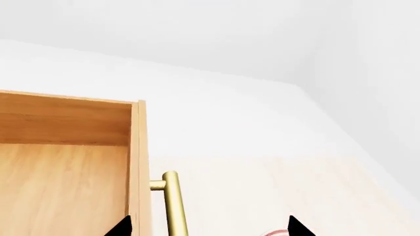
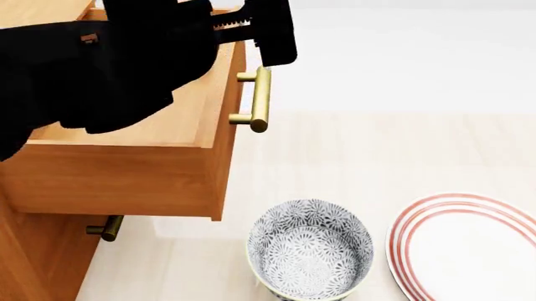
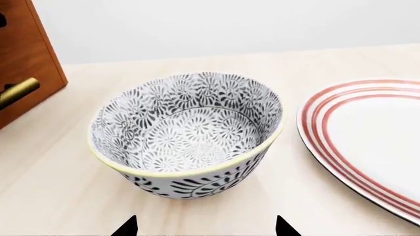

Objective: Open the top drawer of the cabinet.

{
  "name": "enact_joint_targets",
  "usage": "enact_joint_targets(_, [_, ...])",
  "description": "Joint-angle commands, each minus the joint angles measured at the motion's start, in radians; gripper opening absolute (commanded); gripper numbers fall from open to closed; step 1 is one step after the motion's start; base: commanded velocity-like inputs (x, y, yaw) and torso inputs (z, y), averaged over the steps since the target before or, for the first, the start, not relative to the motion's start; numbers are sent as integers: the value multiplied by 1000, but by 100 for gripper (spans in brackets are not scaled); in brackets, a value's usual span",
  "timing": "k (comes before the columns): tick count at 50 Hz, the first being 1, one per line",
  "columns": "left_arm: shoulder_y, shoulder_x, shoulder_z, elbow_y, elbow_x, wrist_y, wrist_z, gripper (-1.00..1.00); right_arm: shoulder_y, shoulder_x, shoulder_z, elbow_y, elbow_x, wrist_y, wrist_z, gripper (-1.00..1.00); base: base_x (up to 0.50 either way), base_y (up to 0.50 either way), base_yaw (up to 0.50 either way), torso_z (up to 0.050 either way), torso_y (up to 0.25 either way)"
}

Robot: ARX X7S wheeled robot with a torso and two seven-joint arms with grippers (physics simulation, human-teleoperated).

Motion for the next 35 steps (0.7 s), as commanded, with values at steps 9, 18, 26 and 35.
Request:
enact_joint_targets(9, [47,-126,-14,421,171,108,-119,100,2,-19,14,11,-18,-10,-21,100,0,0,0,0,0])
enact_joint_targets(18, [73,-184,-1,665,241,117,-187,100,1,-20,10,17,-16,-12,-25,100,0,0,0,0,0])
enact_joint_targets(26, [73,-207,19,827,332,113,-288,100,-3,-17,7,8,-13,-7,-22,100,0,0,0,0,0])
enact_joint_targets(35, [82,-232,36,951,407,104,-359,100,-2,-20,5,20,-9,-10,-26,100,0,0,0,0,0])
